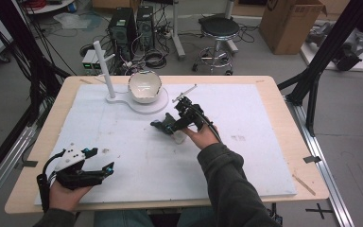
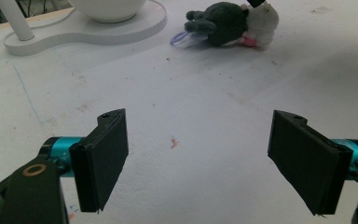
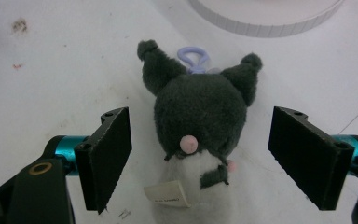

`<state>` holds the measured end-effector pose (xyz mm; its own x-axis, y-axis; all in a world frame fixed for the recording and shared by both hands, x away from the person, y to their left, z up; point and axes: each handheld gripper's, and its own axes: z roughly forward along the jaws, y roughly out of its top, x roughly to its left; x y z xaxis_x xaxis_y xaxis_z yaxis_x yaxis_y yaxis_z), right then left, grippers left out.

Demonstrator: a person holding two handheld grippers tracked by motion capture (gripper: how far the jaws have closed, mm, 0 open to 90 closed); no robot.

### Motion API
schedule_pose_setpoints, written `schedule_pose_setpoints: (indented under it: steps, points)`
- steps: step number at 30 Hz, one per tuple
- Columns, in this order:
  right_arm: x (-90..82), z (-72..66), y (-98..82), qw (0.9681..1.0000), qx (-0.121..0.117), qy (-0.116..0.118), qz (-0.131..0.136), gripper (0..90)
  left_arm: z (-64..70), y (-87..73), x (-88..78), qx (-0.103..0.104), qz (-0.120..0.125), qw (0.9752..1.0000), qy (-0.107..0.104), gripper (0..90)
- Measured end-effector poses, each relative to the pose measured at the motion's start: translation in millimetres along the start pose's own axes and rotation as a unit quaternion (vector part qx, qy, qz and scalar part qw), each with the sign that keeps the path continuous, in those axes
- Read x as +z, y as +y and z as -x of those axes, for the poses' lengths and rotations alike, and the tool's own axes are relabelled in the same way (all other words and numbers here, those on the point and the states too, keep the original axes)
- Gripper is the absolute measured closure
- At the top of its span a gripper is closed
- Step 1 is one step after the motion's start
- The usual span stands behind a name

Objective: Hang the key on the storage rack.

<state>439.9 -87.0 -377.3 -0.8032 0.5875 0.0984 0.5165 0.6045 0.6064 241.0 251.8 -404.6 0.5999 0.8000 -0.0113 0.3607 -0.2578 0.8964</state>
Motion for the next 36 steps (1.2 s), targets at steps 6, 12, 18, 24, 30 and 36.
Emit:
schedule_pose_setpoints:
  steps: [6,12,18,24,30,36]
  points:
    - [8.2,-1.4,-1.8,0.9999,0.004,0.0,-0.012,21.0,0.0,0.0,0.1,0.001,0.0,1.0,0.0,20.6]
    - [15.8,-0.9,-3.9,0.9997,0.004,-0.004,-0.023,24.3,0.5,0.0,0.7,-0.001,0.0,1.0,-0.002,20.6]
    - [19.6,-0.2,-5.1,0.9993,0.005,-0.012,-0.035,26.0,0.3,0.0,0.8,-0.002,0.001,1.0,-0.002,20.6]
    - [23.0,0.5,-5.8,0.9987,0.01,-0.012,-0.048,32.6,-0.1,0.1,0.7,0.0,0.0,1.0,-0.001,20.6]
    - [25.8,-0.5,-5.6,0.9986,0.002,-0.014,-0.052,40.5,0.2,0.1,0.8,-0.002,0.001,1.0,-0.002,20.6]
    - [24.7,0.3,-5.7,0.9986,0.005,-0.012,-0.051,46.6,-0.2,0.3,1.0,-0.001,0.0,1.0,-0.003,20.6]
